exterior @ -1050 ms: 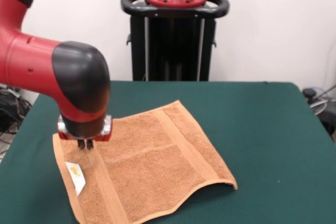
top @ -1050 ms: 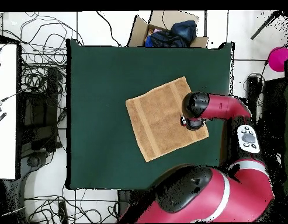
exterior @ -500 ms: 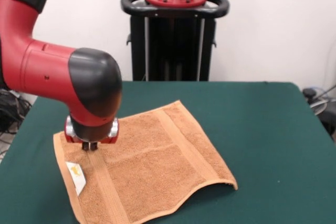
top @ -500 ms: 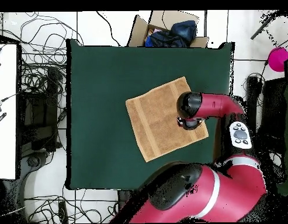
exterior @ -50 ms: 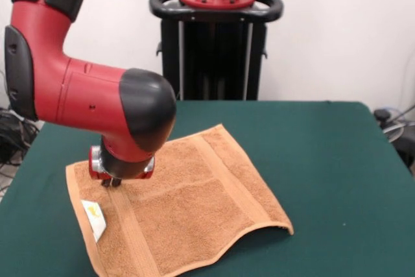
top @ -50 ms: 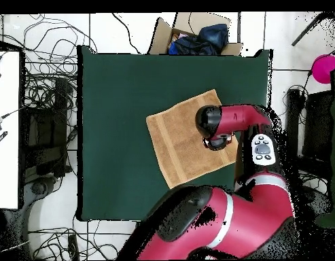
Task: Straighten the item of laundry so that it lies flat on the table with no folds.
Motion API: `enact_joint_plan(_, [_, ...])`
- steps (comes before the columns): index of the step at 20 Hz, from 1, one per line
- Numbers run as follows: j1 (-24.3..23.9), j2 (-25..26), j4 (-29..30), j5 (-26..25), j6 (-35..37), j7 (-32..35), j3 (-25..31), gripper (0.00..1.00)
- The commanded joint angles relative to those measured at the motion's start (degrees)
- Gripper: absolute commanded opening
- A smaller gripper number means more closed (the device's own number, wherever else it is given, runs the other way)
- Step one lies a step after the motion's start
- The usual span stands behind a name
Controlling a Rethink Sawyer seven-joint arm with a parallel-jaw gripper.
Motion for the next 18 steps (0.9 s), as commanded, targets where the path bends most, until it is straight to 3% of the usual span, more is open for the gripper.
enact_joint_plan(1, [1.71, 6.01, -2.06, -4.32, 1.45, -1.64, -1.02, 0.00])
enact_joint_plan(18, [3.68, 7.95, -5.64, -6.05, 4.08, -2.86, -4.28, 0.00])
